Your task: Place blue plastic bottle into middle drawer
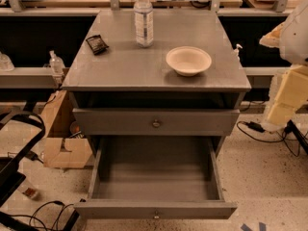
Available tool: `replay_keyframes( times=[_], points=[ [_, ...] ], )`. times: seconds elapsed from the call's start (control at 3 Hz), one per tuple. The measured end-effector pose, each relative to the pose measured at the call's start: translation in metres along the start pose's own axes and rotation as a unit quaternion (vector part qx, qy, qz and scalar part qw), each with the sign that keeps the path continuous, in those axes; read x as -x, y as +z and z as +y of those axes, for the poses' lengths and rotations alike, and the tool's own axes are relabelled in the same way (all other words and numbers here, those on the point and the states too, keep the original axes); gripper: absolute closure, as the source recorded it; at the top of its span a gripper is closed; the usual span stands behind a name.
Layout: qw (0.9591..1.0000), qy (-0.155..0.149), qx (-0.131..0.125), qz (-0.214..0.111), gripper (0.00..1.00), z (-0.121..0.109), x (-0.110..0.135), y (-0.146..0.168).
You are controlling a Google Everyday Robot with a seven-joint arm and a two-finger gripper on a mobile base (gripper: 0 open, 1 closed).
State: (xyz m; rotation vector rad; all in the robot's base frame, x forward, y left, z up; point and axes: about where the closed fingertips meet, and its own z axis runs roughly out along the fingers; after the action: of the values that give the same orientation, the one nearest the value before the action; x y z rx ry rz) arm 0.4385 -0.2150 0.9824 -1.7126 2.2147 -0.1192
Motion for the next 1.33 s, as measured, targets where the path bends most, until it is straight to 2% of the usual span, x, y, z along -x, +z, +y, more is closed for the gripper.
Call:
replay_keyframes(
  times=[0.33,0.67,1.0,1.33],
  points=[
    [1.0,0.0,0.0,0.0,0.0,0.0,0.0,0.0],
    [0.9986,0.016,-0.005,-0.049,0.0,-0.034,0.019,0.019],
    [0.9944,0.049,-0.008,-0.093,0.0,-0.081,0.046,0.043],
    [0.9853,0.09,-0.02,-0.144,0.0,-0.118,0.072,0.056]
  ],
)
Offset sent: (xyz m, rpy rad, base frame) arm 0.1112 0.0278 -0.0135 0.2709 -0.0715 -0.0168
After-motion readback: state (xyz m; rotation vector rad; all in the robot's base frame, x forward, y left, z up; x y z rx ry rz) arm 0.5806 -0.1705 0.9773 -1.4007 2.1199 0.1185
